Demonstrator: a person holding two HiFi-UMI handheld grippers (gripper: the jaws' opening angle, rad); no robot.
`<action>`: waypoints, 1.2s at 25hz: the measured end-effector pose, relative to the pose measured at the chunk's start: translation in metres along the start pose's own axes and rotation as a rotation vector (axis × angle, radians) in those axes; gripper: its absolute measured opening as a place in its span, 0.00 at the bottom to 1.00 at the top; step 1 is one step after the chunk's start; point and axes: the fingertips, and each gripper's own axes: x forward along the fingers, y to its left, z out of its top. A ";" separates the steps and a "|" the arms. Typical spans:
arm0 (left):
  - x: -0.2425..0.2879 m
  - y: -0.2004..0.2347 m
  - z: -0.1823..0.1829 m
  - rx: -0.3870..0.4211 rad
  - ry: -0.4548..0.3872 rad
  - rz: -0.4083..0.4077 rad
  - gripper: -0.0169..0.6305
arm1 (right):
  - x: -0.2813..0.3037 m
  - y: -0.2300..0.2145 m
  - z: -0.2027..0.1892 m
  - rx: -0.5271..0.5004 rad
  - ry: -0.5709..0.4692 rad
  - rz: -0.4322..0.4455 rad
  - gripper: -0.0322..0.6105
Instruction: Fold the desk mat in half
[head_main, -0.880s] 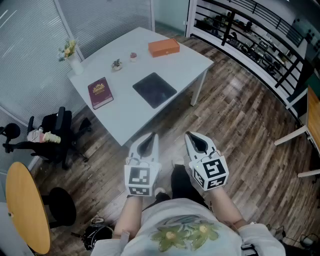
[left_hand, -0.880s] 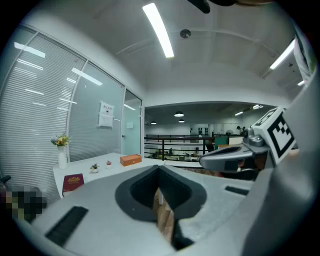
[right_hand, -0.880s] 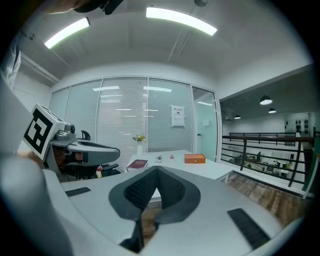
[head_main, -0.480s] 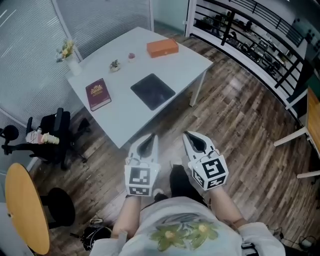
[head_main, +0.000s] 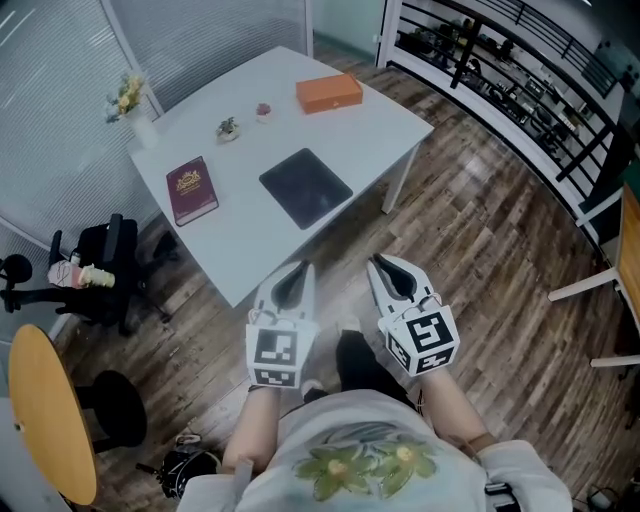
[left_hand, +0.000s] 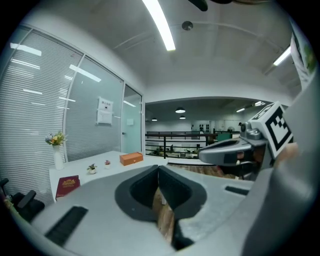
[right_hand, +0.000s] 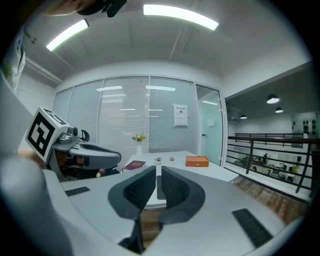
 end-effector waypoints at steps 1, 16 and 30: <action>0.005 0.003 0.003 0.003 -0.007 0.004 0.03 | 0.004 -0.004 0.001 -0.003 0.002 0.005 0.10; 0.083 0.046 0.003 0.076 0.074 0.032 0.46 | 0.081 -0.063 0.006 -0.059 0.066 0.150 0.37; 0.144 0.062 -0.048 0.042 0.237 0.098 0.46 | 0.144 -0.108 -0.027 -0.150 0.163 0.305 0.37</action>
